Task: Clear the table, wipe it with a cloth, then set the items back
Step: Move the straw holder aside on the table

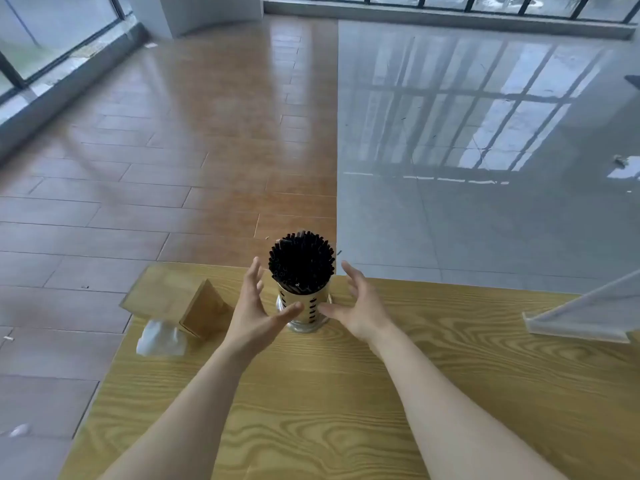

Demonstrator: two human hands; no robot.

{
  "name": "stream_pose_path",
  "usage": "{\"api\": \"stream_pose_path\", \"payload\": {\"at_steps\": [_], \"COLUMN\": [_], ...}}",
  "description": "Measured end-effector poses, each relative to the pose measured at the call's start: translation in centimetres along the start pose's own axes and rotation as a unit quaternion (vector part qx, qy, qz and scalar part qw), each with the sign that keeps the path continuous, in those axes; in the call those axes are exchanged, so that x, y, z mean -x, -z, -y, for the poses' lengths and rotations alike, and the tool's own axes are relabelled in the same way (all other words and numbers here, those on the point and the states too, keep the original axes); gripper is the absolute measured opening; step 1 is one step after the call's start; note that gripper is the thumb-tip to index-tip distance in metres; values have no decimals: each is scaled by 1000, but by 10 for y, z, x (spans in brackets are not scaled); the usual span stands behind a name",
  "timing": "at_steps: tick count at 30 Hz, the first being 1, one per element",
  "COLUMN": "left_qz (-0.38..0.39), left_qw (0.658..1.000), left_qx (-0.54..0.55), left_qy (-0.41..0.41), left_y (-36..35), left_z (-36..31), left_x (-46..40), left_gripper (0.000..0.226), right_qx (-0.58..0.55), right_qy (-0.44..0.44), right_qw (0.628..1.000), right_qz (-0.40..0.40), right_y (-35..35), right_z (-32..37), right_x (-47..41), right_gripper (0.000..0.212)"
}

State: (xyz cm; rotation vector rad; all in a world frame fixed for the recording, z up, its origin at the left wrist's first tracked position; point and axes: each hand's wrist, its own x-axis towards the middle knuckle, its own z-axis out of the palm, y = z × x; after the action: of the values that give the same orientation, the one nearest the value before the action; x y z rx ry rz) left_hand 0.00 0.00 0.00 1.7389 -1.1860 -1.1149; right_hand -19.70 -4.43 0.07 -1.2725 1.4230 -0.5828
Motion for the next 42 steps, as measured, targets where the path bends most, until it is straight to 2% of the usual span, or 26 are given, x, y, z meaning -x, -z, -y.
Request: {"api": "stream_pose_path", "payload": {"at_steps": [5,8,11,17,23,28,34,42], "left_qz": [10,6,1,12,5,1,-13,-34], "left_qw": [1000,1000,999,999,999,999,999,999], "left_qx": [12,15,18,30,20,13,21,12], "left_qy": [-13,-20,-26,-38,-42,-36,-28,-13], "left_y": [-8,-8,-6,15,62,112,170,230], "left_z": [8,8,11,15,40,71,104,135], "left_x": [-10,-11,-8,19,67,109,149,167], "left_gripper": [95,90,87,87,87,88,93,90], "right_qx": [-65,-67,-49,-23,-2,16,21,26], "right_qy": [36,59,54,52,49,55,59,70], "right_qw": [997,995,997,998,999,998,997,996], "right_qz": [30,35,26,11,-4,15,34,55], "right_y": [-5,-8,-11,-27,-77,-130,-197,-266], "right_z": [6,8,11,19,23,28,32,44], "right_x": [-13,-13,-9,20,66,103,133,146], "right_gripper": [97,86,86,92,89,94,92,90]}}
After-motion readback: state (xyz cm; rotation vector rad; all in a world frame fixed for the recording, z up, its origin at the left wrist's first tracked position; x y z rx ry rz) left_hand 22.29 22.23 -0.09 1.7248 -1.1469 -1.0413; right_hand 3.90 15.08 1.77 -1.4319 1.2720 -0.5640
